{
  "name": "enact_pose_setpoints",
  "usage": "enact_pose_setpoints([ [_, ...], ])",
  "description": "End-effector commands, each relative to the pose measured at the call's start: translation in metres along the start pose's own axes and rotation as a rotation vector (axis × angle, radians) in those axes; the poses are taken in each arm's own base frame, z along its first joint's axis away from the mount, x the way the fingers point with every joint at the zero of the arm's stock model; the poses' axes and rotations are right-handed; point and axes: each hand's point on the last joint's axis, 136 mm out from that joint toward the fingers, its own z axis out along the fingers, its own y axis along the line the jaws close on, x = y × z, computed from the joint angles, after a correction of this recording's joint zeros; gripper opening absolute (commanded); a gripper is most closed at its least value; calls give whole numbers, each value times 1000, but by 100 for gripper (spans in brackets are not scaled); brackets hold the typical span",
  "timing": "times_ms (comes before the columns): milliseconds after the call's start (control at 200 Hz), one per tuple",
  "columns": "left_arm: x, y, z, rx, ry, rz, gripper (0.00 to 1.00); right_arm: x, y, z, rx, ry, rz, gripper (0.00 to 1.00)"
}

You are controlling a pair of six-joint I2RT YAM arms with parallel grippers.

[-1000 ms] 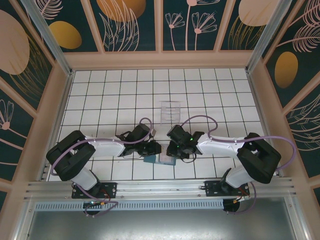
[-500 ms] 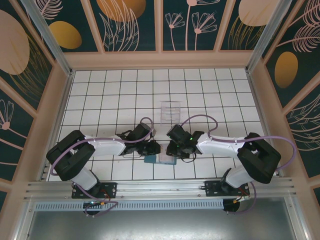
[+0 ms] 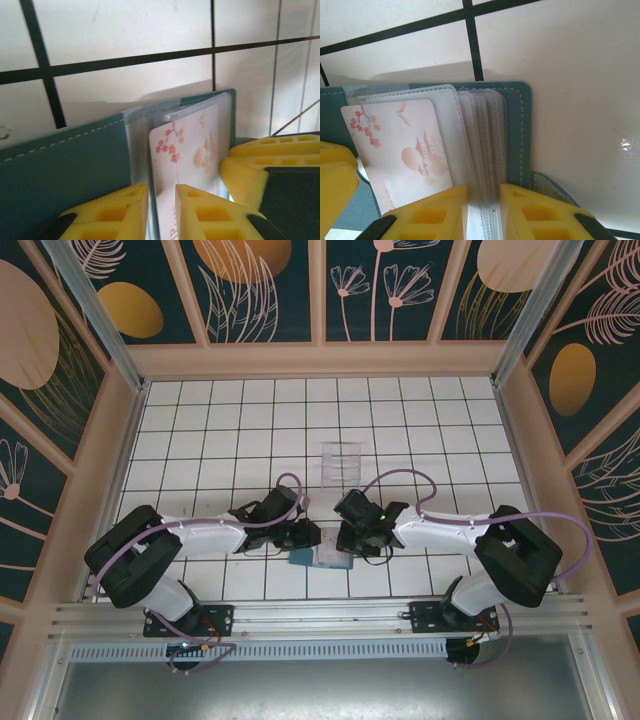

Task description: Take the credit cards out of the card holder

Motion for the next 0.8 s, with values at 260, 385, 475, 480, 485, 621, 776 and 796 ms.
enact_pose_setpoints([
  [260,5,-1,6,81,22,-49,22,-1,-22,2,79,-14,1,23],
  [385,7,-1,8,90,34,-52,21,-1,-21,3,76,-14,4,23],
  [475,8,3,10,78,39,-57,19,0,-21,3,77,-11,3,23],
  [480,8,3,10,77,40,-57,19,0,-20,3,76,-12,2,23],
  [485,8,3,10,77,40,-57,19,0,-20,3,76,-12,2,23],
  [621,10,7,13,70,47,-62,18,0,-21,3,80,-10,1,23],
  [776,10,9,11,56,39,-61,15,0,-21,3,81,-9,1,23],
  [796,10,10,11,52,37,-62,14,0,-22,3,82,-8,1,23],
])
